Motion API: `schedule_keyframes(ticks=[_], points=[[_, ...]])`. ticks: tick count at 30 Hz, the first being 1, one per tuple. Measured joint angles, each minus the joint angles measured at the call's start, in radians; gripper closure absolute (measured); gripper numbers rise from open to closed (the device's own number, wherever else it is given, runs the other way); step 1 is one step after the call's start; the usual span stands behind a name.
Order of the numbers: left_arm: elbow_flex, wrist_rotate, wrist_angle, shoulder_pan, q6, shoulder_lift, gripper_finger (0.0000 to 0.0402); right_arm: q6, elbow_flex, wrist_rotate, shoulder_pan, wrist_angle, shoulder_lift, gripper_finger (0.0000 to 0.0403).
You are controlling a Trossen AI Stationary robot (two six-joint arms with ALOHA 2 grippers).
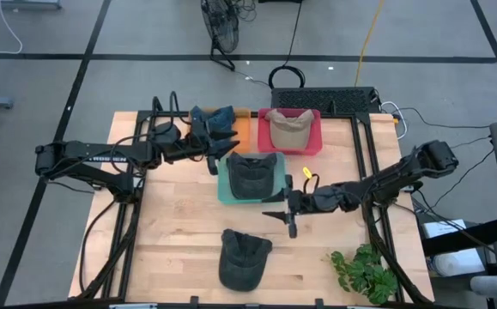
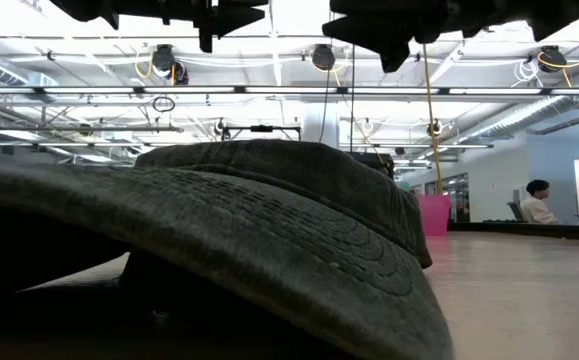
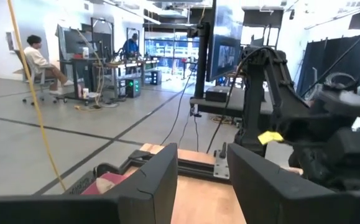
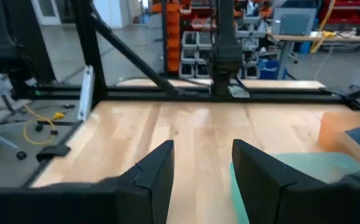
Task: Pick & Place hat
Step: Put the black cap into the blue bin
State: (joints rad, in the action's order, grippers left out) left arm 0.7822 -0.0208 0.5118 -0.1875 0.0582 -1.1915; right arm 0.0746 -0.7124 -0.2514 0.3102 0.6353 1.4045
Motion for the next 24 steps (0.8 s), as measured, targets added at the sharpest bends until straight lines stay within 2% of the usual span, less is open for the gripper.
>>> schedule_keyframes(ticks=[5,10,19,24], points=[[0.0,0.016,0.019,0.009,0.004,0.0,0.0252,0.018,-0.018,-0.01,0.014,0.077,0.094,0.0261],[0.0,0.02,-0.011,0.066,0.005,0.0,0.0252,0.027,-0.104,-0.01,0.013,0.013,0.202,0.0261],[0.0,0.02,-0.012,0.206,-0.019,0.009,0.0252,0.019,-0.218,-0.008,0.003,-0.013,0.272,0.0261],[0.0,0.018,-0.016,0.256,-0.01,0.009,0.0252,0.056,-0.257,-0.004,0.004,-0.131,0.278,0.0261]])
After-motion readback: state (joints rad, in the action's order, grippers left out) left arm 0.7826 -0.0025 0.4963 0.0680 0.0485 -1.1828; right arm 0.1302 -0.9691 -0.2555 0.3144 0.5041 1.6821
